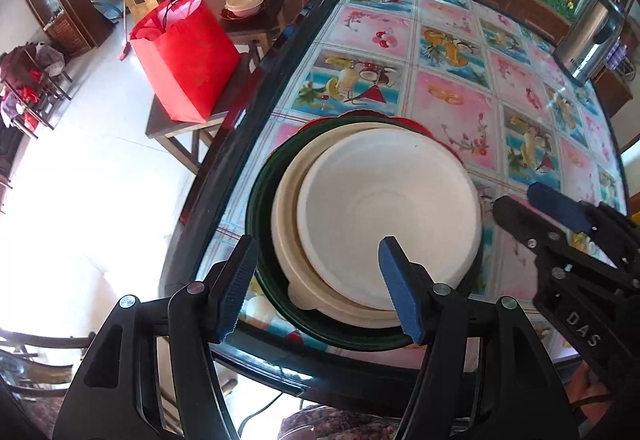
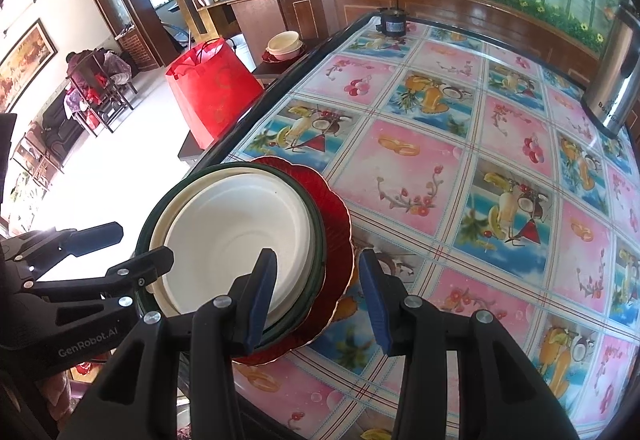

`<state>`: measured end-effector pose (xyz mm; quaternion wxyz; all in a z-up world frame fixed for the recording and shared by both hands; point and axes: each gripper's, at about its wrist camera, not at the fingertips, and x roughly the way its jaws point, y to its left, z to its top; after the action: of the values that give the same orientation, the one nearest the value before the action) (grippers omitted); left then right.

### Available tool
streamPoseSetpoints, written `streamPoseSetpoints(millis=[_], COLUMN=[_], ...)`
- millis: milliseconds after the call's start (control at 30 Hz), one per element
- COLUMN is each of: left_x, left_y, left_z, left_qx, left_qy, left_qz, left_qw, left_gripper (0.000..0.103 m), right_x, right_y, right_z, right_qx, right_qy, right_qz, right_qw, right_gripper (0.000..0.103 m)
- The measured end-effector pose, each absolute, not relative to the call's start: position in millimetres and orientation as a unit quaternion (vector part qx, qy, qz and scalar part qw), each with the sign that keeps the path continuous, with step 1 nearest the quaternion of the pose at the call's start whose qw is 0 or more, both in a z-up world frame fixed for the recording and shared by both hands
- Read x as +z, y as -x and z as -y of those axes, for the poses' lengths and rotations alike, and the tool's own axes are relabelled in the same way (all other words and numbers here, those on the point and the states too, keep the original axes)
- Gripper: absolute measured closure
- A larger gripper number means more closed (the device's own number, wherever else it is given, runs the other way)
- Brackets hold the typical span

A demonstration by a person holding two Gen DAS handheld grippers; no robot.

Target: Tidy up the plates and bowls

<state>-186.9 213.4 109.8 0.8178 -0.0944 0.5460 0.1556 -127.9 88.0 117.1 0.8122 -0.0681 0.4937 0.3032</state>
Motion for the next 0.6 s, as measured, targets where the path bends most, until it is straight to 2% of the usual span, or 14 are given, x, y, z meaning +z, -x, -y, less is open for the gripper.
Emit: streamPoseSetpoints(millis=[600], left_x=[115.7], left_y=[189.4], left_z=[-214.3], left_qx=[0.154], left_qy=[0.097], left_qz=[-0.533], left_qw=[0.827], left_gripper=[0.038], right_x=[114.9], right_y=[128.4], right_z=[-94.6], right_qx=[0.314], right_qy=[0.074], right_qz=[-0.496], right_qw=[0.806], right_gripper=[0.060])
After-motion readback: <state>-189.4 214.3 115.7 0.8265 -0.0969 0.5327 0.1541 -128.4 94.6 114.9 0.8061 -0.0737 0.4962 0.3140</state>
